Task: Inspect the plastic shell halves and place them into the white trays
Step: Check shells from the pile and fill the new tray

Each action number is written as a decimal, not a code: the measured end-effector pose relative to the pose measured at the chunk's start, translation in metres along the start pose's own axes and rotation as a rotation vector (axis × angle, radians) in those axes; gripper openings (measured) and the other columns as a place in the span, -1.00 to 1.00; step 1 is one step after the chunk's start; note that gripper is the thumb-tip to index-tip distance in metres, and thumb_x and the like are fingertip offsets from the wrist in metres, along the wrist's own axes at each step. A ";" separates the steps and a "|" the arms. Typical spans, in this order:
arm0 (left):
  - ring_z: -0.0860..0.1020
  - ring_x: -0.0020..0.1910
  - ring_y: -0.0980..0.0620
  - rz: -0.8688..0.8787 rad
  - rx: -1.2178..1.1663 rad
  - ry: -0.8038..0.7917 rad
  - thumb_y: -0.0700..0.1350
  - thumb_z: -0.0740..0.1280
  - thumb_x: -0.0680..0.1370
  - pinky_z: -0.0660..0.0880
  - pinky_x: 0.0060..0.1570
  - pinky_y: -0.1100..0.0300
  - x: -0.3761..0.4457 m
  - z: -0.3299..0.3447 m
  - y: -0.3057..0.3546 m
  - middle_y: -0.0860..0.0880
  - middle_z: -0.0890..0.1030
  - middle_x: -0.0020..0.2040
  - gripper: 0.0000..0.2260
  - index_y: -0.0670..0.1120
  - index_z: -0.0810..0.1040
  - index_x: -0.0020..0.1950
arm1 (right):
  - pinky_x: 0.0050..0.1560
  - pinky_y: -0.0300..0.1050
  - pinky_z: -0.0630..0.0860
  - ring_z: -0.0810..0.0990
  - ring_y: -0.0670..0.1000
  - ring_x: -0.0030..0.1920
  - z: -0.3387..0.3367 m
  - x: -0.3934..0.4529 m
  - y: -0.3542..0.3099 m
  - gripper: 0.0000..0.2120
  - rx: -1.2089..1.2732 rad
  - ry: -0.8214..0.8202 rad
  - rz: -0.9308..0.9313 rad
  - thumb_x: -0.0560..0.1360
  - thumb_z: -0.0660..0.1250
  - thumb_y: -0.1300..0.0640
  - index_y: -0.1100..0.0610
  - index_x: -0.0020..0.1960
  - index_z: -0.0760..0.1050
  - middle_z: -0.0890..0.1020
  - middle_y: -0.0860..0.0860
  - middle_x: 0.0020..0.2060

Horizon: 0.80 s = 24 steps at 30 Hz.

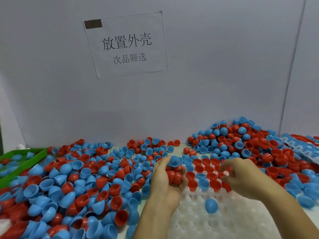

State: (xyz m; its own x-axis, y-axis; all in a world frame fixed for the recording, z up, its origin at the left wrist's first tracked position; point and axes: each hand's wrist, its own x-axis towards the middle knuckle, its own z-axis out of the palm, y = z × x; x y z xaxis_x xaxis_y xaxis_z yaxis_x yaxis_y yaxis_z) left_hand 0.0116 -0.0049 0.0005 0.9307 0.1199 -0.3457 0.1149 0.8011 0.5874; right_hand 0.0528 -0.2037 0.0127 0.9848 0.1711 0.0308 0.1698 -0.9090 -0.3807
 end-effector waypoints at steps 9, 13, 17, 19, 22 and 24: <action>0.60 -0.46 0.00 -0.026 -0.052 -0.026 -0.02 0.37 0.60 0.45 -0.62 0.25 -0.005 0.001 0.004 -0.17 0.62 -0.34 -0.68 -0.25 0.58 0.19 | -0.15 -0.32 0.47 0.57 -0.12 -0.08 0.002 -0.018 -0.042 -0.76 -0.019 -0.501 -0.165 0.38 0.57 0.02 -0.14 0.03 0.66 0.62 -0.17 -0.05; 0.61 -0.44 0.00 -0.009 -0.016 -0.017 -0.03 0.38 0.59 0.45 -0.61 0.25 -0.002 -0.001 0.003 -0.18 0.62 -0.28 -0.67 -0.23 0.56 0.25 | -0.19 -0.31 0.50 0.60 -0.18 -0.14 -0.001 -0.018 -0.036 -0.88 0.063 -0.414 -0.228 0.45 0.51 0.00 -0.19 -0.06 0.64 0.65 -0.17 -0.10; 0.63 -0.39 -0.02 0.077 0.111 -0.027 -0.13 0.42 0.56 0.48 -0.55 0.22 0.000 -0.001 0.001 -0.20 0.61 -0.05 -0.75 -0.10 0.57 0.23 | -0.15 -0.33 0.58 0.64 -0.26 -0.11 -0.006 -0.014 -0.029 -0.84 0.441 -0.077 -0.259 0.55 0.40 0.08 -0.17 0.06 0.60 0.62 -0.17 0.01; 0.64 -0.32 -0.04 0.155 0.223 -0.039 -0.18 0.45 0.54 0.51 -0.48 0.18 0.002 -0.002 -0.002 -0.18 0.65 -0.02 -0.78 -0.03 0.59 0.16 | -0.18 -0.36 0.58 0.68 -0.24 -0.09 -0.004 -0.013 -0.033 -0.77 0.666 0.027 -0.262 0.58 0.36 0.17 -0.14 0.13 0.57 0.61 -0.16 0.08; 0.65 -0.16 -0.08 0.242 0.362 -0.086 -0.22 0.51 0.48 0.53 -0.40 0.15 0.001 -0.002 -0.006 -0.17 0.67 0.04 -0.69 0.03 0.57 0.15 | -0.15 -0.32 0.60 0.70 -0.17 -0.05 0.004 -0.012 -0.040 -0.70 0.839 0.026 -0.290 0.57 0.36 0.24 -0.11 0.18 0.57 0.62 -0.14 0.13; 0.67 -0.12 -0.08 0.290 0.422 -0.119 -0.24 0.52 0.46 0.55 -0.36 0.15 0.000 -0.003 -0.007 -0.18 0.67 0.09 -0.66 0.06 0.56 0.15 | -0.13 -0.30 0.61 0.69 -0.17 -0.02 0.008 -0.011 -0.043 -0.68 0.844 0.014 -0.295 0.56 0.36 0.27 -0.09 0.19 0.59 0.61 -0.15 0.16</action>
State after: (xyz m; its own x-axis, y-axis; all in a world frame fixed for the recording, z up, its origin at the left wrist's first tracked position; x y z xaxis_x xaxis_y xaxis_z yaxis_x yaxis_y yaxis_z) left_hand 0.0097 -0.0091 -0.0055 0.9751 0.2148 -0.0546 -0.0459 0.4364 0.8986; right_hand 0.0341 -0.1633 0.0210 0.9068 0.3437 0.2439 0.3374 -0.2452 -0.9089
